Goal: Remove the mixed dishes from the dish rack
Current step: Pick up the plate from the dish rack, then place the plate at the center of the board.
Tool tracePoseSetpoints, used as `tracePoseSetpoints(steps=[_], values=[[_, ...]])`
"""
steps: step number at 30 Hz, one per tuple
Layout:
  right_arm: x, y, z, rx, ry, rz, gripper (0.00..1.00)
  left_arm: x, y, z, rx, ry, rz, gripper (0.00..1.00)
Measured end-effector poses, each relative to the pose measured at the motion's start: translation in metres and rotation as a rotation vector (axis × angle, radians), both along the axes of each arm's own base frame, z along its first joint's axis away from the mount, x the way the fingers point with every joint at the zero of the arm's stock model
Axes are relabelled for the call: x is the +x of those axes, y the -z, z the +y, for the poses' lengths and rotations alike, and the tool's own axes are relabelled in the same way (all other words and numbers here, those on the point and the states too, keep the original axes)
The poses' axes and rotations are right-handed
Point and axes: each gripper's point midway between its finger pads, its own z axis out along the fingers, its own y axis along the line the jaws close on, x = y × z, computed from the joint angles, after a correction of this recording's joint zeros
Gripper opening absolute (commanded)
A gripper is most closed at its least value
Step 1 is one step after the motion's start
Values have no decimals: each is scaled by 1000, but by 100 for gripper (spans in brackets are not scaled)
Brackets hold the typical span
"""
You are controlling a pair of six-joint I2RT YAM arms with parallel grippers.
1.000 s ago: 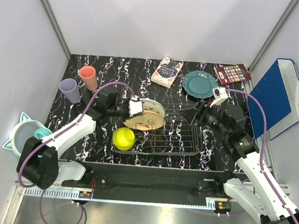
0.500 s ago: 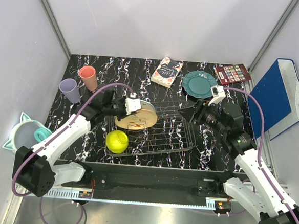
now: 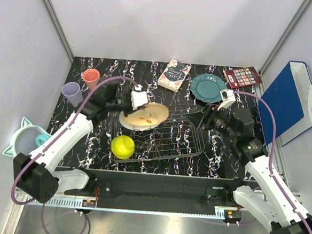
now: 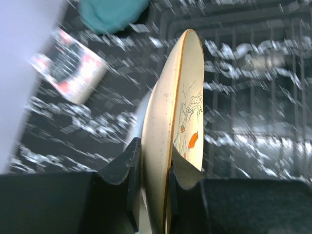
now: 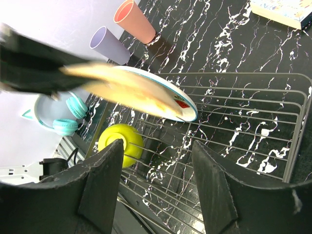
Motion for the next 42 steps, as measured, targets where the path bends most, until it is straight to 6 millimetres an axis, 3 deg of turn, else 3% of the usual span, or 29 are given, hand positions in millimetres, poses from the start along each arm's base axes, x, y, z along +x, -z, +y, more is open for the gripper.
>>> tracePoseSetpoints(steps=[3, 6, 11, 14, 19, 25, 27, 29, 32, 35, 37, 39, 42], values=[[0, 0, 0, 0, -1, 0, 65, 7, -43, -7, -66, 12, -94, 0], [0, 0, 0, 0, -1, 0, 64, -1, -82, -8, -133, 28, -167, 0], [0, -3, 0, 3, 0, -6, 63, -16, -123, -7, -230, 31, -231, 0], [1, -14, 0, 18, 5, -21, 61, -21, -148, -6, -312, 1, -249, 0], [4, -56, -5, 61, 57, -32, 63, -7, -190, 4, -466, -191, -152, 0], [6, -112, -14, 117, 124, -74, 82, 39, -246, 25, -708, -541, 111, 0], [5, -126, -14, 136, 126, -81, 88, 49, -245, 29, -831, -590, 257, 0], [7, -139, -12, 156, 124, -87, 90, 56, -227, 24, -950, -597, 423, 0], [7, -145, -11, 175, 123, -83, 89, 65, -170, 11, -1080, -631, 712, 0], [7, -146, -9, 194, 119, -68, 88, 65, -104, -11, -1071, -698, 1007, 0], [10, -147, -6, 209, 112, -50, 88, 61, -83, -23, -1052, -721, 1130, 0], [14, -146, -1, 221, 99, -29, 87, 57, -84, -31, -1056, -705, 1172, 0], [23, -138, 8, 237, 83, 16, 85, 49, -112, -39, -1094, -610, 1177, 0]])
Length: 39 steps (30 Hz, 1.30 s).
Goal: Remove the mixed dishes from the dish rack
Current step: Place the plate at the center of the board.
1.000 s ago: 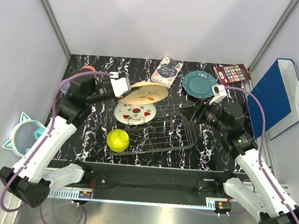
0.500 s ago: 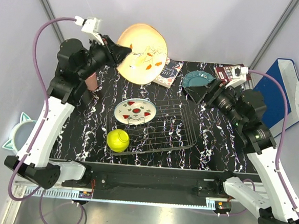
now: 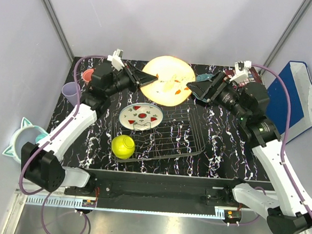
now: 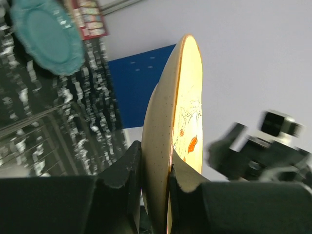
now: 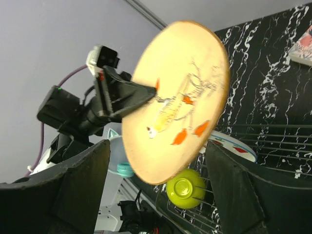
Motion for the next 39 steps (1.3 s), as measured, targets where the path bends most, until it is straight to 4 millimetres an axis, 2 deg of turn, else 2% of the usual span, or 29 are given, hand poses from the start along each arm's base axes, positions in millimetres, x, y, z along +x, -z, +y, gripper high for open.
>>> tracePoseSetpoints(steps=[5, 10, 12, 14, 15, 18, 21, 24, 25, 26, 28, 31, 32, 35, 39], values=[[9, 10, 7, 15, -13, 55, 84, -11, -38, -1, -69, 25, -96, 0], [15, 12, 16, 35, -39, 68, 83, -17, -48, -1, -91, 44, -120, 0], [20, 15, 20, 38, -53, 78, 78, -19, -48, -2, -92, 53, -117, 0], [25, 19, 25, 40, -64, 87, 66, -21, -48, -4, -93, 62, -116, 0], [29, 23, 27, 41, -72, 97, 44, -22, -48, -5, -94, 67, -116, 0], [37, 27, 38, 61, -108, 121, 12, -26, -44, -10, -80, 81, -128, 0], [40, 33, 42, 79, -110, 175, 0, -24, -36, -10, -53, 73, -138, 0], [40, 34, 43, 85, -113, 189, 0, -24, -34, -9, -37, 71, -139, 50], [39, 34, 42, 86, -114, 188, 0, -25, -35, -9, -37, 71, -139, 91], [39, 34, 42, 73, -114, 175, 0, -26, -36, -9, -38, 71, -134, 99], [40, 41, 38, 46, -97, 190, 0, -26, -43, -6, -31, 64, -147, 99], [47, 54, 17, 21, -42, 239, 0, -22, -50, 12, 2, -13, -151, 99], [53, 57, 3, 21, 1, 257, 0, -19, -52, 23, 20, -61, -154, 99], [76, 68, -55, 9, 216, 297, 0, -19, -56, 50, 74, -177, -161, 99], [98, 83, -120, 39, 453, 369, 0, -28, -63, 60, 129, -215, -178, 99]])
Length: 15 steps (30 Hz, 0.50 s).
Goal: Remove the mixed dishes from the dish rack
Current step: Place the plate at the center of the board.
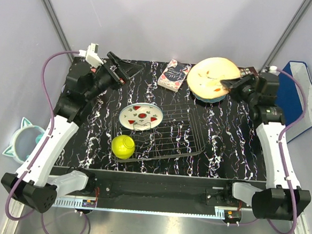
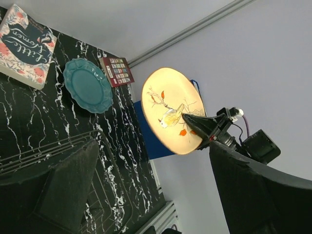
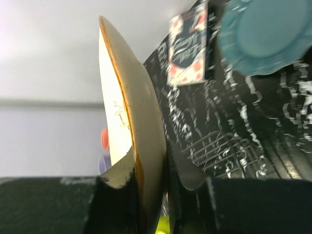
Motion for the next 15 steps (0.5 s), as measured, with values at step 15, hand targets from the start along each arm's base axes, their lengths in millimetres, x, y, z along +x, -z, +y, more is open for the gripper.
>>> tracePoseSetpoints(steps=[15], values=[[-12, 160, -97, 116, 374, 387, 0, -8, 63, -34, 143, 93, 107, 99]])
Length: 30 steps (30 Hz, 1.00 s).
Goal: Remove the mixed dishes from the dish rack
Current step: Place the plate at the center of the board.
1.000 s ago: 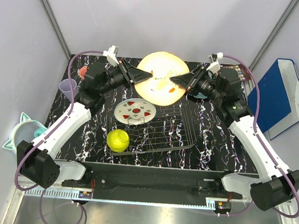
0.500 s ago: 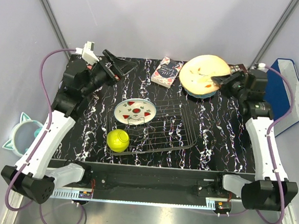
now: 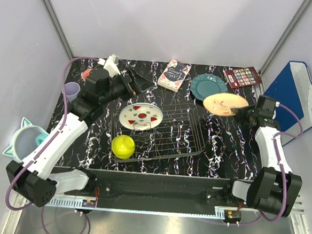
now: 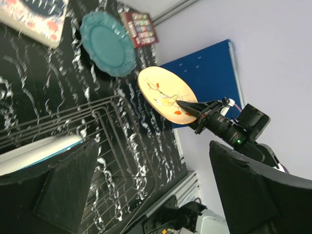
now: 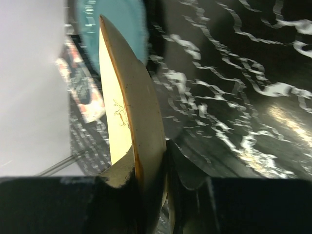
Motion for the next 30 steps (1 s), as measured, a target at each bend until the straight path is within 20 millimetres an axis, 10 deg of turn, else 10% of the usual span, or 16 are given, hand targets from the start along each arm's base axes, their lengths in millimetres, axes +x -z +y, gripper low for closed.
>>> tracePoseSetpoints(steps=[13, 25, 30], values=[[-34, 95, -22, 4, 69, 196, 0, -12, 52, 3, 30, 5, 107, 99], [8, 107, -29, 12, 35, 149, 0, -25, 57, 10, 35, 4, 111, 99], [14, 107, -29, 13, 21, 140, 45, -26, 66, 11, 42, 2, 131, 99]])
